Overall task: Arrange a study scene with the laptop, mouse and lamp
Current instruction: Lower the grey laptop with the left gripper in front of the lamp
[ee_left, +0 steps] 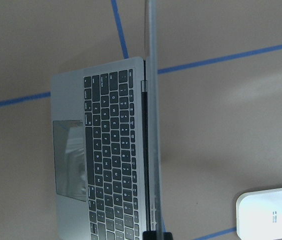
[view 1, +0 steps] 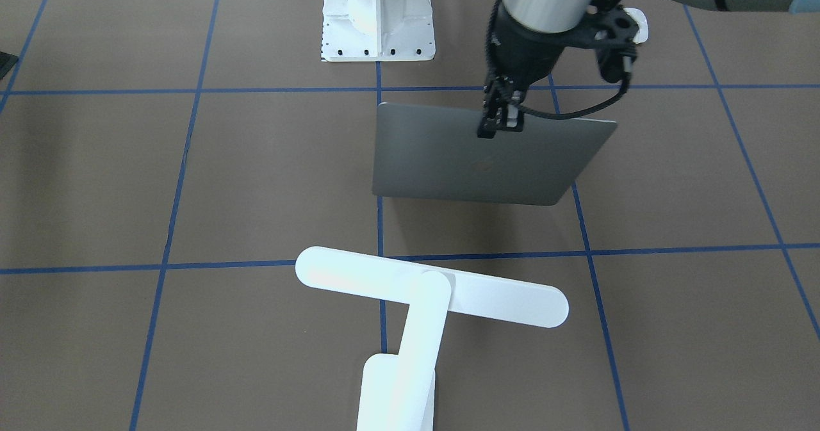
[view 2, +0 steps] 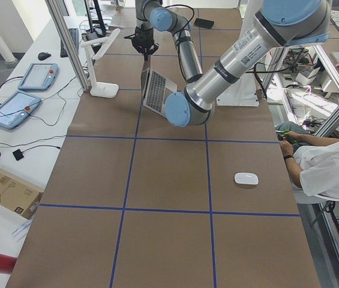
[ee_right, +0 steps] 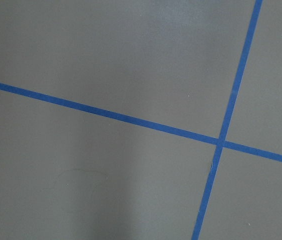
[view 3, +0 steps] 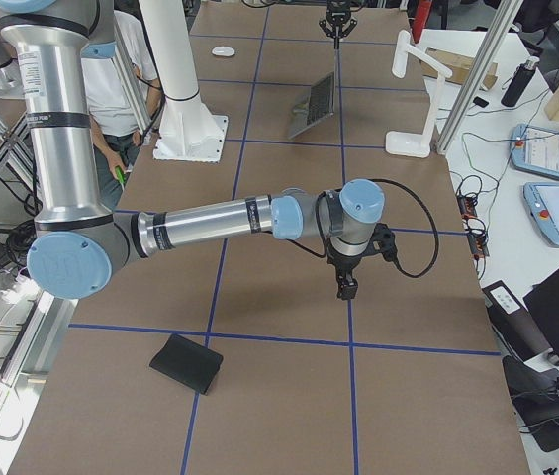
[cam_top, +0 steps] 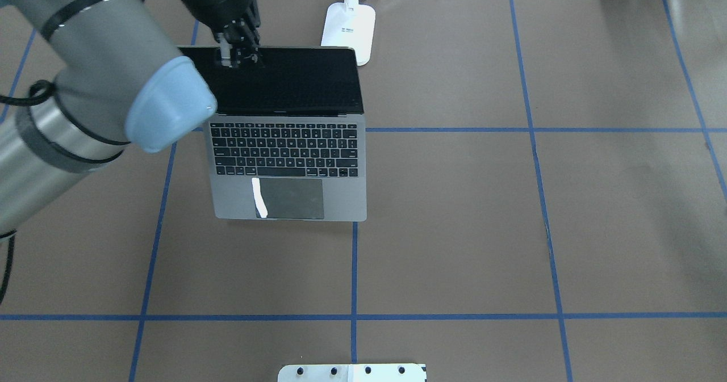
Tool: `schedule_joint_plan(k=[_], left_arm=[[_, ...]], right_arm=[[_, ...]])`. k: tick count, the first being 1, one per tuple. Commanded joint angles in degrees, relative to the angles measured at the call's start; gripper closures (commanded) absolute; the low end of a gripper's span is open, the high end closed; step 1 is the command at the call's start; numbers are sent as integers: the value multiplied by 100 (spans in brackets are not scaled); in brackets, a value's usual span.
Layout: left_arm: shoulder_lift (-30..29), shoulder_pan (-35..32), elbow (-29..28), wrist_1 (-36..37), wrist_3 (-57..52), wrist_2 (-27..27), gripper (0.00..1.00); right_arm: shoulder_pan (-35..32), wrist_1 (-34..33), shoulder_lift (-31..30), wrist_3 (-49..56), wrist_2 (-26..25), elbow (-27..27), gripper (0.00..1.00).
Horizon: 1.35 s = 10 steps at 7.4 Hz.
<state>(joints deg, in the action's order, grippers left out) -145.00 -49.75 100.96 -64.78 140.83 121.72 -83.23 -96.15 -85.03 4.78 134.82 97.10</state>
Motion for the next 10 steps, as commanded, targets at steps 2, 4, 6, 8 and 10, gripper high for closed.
schedule_joint_plan(k=[2,4,6,8,10], left_arm=[[-277,326,-763,-44,-359,-342,100],[49,335,-780,-489,-478,-342,100],[7,335,-1286,-1295,-277,-342,100],[-264,335,-1981,-1906,346,-534,100],[-512,335,-2414,-2108,707,-623,100]], right_arm=[[0,-9,-40,-12,9,28,1],[0,0,-40,-12,9,46,1],[-9,-9,-49,-12,9,55,1],[0,0,-58,-12,1,29,1],[-9,0,-101,-12,1,20,1]])
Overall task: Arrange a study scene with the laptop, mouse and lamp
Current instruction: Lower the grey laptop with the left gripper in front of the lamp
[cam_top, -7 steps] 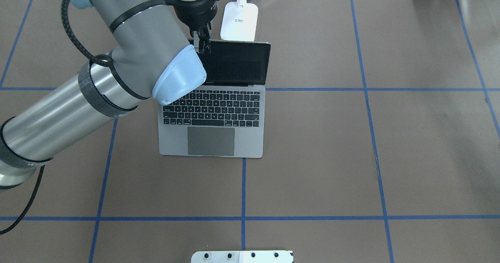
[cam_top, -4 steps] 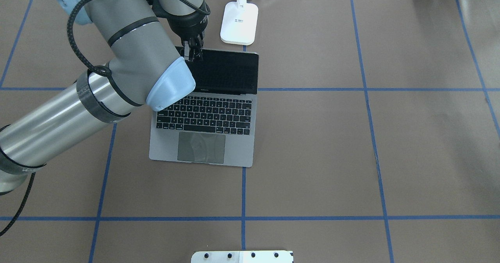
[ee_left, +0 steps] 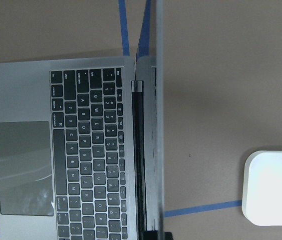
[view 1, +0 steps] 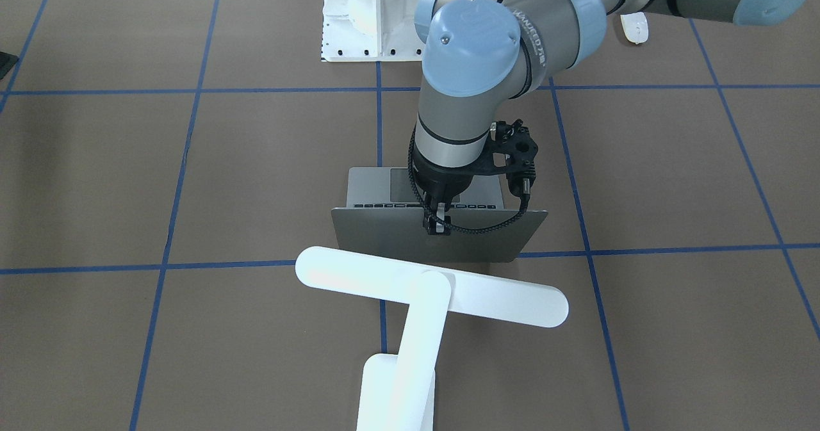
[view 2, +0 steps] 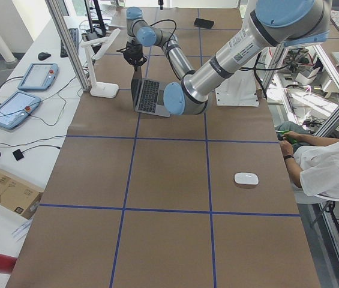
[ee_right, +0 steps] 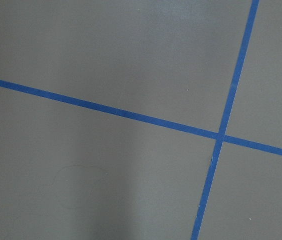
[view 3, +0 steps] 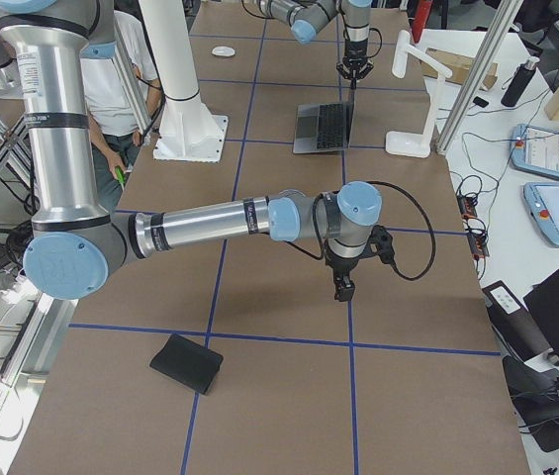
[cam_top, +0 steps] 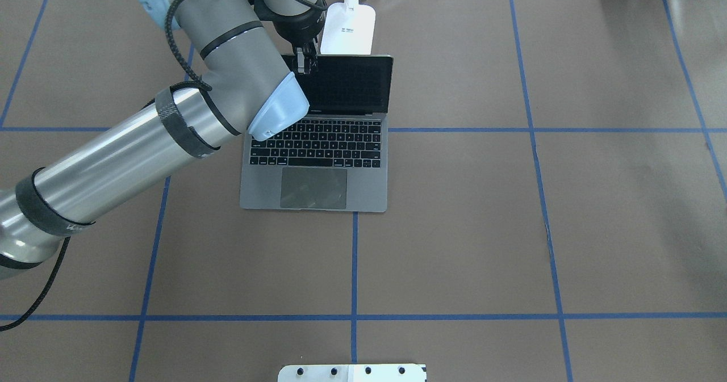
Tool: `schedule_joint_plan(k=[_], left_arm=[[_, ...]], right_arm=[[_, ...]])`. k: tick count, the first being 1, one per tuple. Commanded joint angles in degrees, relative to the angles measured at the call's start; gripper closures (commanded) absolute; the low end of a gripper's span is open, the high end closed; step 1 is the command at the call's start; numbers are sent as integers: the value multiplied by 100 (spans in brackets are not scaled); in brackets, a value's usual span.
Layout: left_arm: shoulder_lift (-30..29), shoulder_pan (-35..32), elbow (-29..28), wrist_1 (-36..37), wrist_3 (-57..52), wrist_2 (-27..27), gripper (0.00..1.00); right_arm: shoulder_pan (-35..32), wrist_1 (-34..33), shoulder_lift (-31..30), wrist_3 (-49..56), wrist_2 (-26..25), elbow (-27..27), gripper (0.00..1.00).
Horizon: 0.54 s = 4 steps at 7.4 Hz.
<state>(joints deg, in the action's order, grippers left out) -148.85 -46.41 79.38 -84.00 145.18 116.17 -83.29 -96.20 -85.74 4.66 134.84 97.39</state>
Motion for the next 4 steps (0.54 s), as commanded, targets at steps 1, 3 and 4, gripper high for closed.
schedule_joint_plan(k=[1,3,4], left_arm=[[-144,0,-309,-239,301,-103,100],[-144,0,-397,-336,231,-261,100],[-144,0,-397,-398,231,-270,100]], right_arm=[[-3,-4,-30,0,-1,-36,1],[-3,-4,-48,0,-1,-36,1],[6,-4,-57,0,-1,-45,1]])
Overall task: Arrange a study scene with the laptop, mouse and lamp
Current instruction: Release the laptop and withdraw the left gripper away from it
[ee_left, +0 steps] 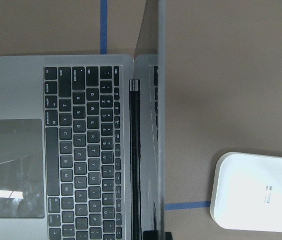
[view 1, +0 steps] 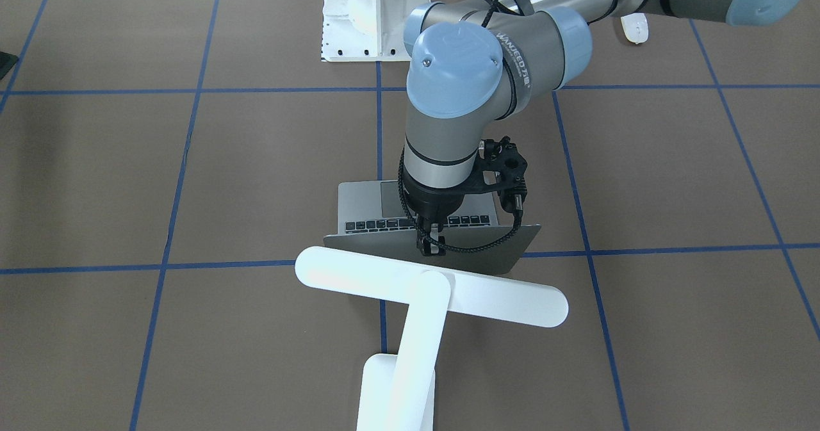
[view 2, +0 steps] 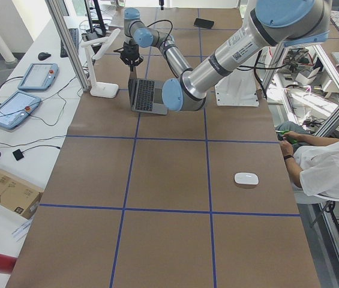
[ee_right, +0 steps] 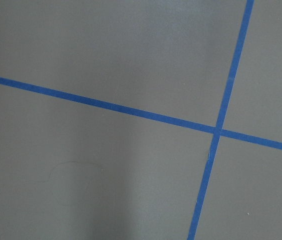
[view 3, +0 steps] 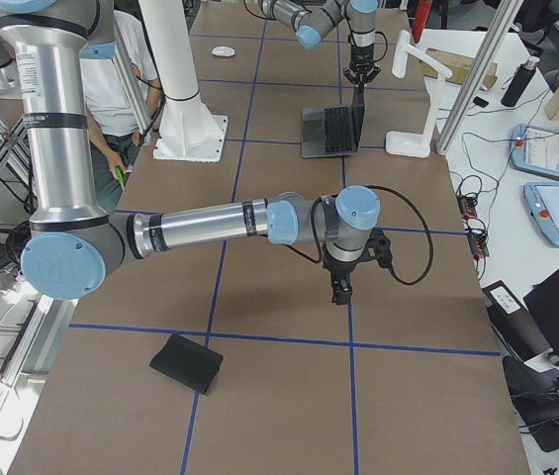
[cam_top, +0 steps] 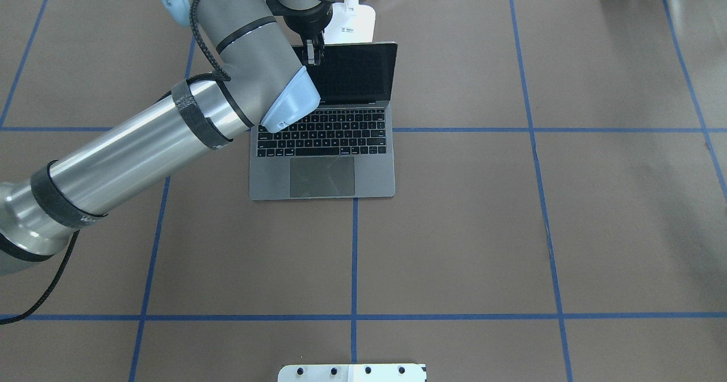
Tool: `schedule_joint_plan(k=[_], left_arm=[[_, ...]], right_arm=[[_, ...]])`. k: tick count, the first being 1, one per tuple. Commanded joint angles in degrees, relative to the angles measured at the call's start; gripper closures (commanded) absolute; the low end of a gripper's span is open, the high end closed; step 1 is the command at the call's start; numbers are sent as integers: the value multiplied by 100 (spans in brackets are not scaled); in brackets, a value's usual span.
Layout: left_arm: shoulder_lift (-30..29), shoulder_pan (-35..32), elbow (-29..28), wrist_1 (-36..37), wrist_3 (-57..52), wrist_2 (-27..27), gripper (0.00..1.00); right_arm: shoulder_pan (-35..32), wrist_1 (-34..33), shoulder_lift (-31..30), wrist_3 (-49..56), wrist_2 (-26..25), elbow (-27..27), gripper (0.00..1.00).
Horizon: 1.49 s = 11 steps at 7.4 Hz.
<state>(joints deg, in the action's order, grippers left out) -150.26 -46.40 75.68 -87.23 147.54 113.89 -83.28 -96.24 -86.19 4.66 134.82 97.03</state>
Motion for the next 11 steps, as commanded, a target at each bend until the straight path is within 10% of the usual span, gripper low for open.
schedule_joint_plan(k=[1,3,5,7,11], left_arm=[[5,0,-27,-93,-15,-42,54],[66,0,16,-41,-129,-34,1],[485,-18,662,82,-129,1,1],[1521,-18,2547,773,-564,176,1],[3437,-27,5022,1208,-3899,212,1]], right_arm=[[5,0,-12,0,0,-8,1],[5,0,-12,0,0,-17,1],[5,0,-3,0,9,-8,1],[5,0,23,0,18,0,1],[5,8,-38,-300,334,88,1]])
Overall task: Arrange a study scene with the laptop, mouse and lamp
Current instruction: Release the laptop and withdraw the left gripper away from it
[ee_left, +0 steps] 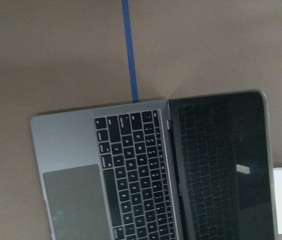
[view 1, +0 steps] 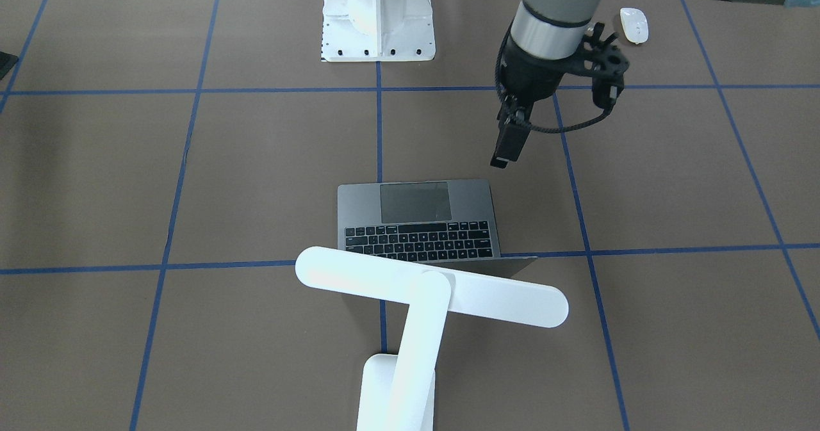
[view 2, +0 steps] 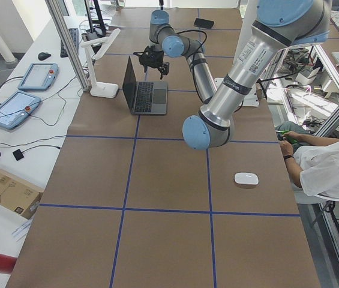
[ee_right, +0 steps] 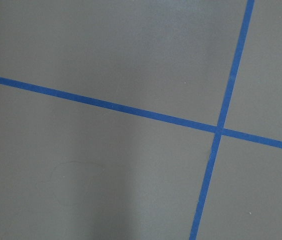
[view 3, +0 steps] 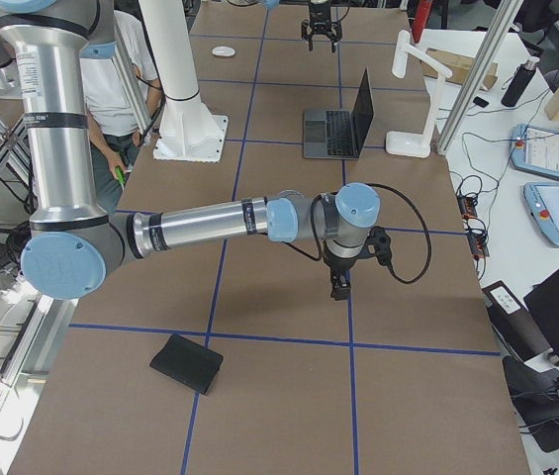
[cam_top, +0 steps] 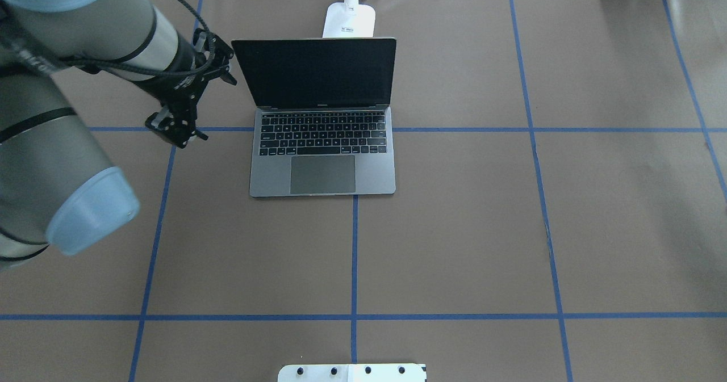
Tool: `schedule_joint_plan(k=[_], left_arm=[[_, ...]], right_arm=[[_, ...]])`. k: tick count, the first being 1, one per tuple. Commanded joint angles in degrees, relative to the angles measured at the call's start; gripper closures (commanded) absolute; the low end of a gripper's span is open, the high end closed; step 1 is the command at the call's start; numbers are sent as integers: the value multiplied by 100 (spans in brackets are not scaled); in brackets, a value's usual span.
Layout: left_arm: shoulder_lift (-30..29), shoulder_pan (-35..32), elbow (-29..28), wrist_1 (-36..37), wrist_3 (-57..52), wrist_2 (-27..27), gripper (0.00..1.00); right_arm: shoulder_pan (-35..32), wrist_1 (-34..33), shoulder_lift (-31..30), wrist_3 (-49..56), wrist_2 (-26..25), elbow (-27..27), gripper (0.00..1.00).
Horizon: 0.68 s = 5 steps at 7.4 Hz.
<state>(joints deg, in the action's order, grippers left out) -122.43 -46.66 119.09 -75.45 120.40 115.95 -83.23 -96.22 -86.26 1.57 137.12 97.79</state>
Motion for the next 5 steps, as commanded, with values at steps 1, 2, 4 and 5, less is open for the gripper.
schedule_joint_plan(k=[1,2,4,5], left_arm=[[1199,-1,1104,30,-2195,7,0],[1761,-9,1499,-5,-3205,-2,0],[2650,-114,2003,-5,-5087,24,1],[2793,-289,2013,-14,-5575,33,0]], right_arm=[[0,16,-39,254,122,21,1],[0,-1,-109,1013,104,-40,1],[-9,-54,-486,2490,61,-172,1],[-18,-72,-531,3298,69,-512,1]])
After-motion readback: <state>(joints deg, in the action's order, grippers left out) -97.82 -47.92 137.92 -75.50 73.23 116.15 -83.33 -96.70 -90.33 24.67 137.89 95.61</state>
